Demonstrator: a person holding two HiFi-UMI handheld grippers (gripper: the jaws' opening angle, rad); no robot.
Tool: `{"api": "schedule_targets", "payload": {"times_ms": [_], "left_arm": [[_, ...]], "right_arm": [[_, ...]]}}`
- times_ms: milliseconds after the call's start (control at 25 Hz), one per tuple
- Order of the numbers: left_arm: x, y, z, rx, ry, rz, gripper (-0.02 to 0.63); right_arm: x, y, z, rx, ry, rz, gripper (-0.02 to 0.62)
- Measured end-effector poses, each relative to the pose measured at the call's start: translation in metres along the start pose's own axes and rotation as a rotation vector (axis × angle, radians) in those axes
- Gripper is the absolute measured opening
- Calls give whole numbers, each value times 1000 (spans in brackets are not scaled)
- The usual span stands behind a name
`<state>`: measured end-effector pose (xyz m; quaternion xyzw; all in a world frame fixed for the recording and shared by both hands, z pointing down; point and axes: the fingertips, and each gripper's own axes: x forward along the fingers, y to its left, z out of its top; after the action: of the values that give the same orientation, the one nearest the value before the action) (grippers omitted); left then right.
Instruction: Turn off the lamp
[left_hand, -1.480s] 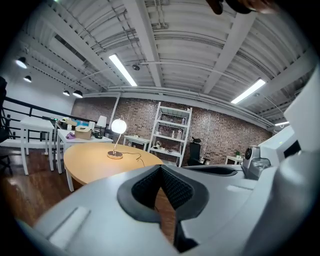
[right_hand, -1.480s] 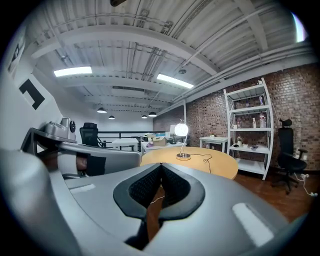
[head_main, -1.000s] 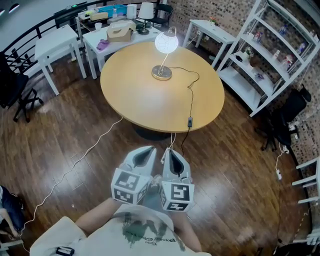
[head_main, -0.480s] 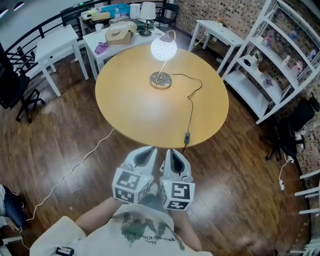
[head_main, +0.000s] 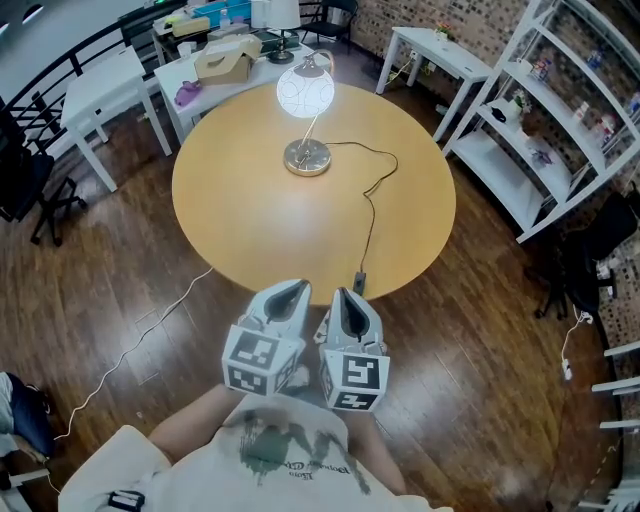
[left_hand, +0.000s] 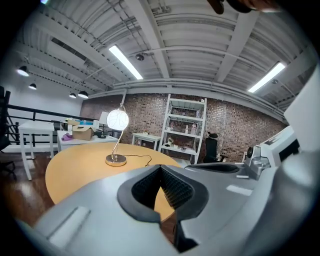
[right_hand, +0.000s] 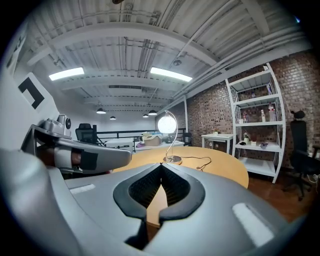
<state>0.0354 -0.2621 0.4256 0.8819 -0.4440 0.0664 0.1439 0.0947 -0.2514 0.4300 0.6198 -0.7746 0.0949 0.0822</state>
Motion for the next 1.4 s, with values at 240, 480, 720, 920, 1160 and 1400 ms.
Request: {"api": "schedule_targets", "payload": {"times_ms": [240,480,720,920,1160,1400], "left_arm": [[29,-10,5,56,-17,20,-5],[46,-5,3,45,-9,42,-5],[63,5,-4,15,-38,45,-5],[81,15,-18,-1,-12,39,-5],[98,24,-30,-13,10,30,-5],[112,34,-48,-38,48,35,-5]], "right_arm": [[18,-34,-7,-8,19,9,0],[34,-53,-21,-7,45,-10,0],[53,-66,-46,-22,104,-20,0],[67,-80,-61,-20,142,-48,0],[78,-91,-83,-21,195,-70,0],[89,-99,-109,-39,259,-79,0]]}}
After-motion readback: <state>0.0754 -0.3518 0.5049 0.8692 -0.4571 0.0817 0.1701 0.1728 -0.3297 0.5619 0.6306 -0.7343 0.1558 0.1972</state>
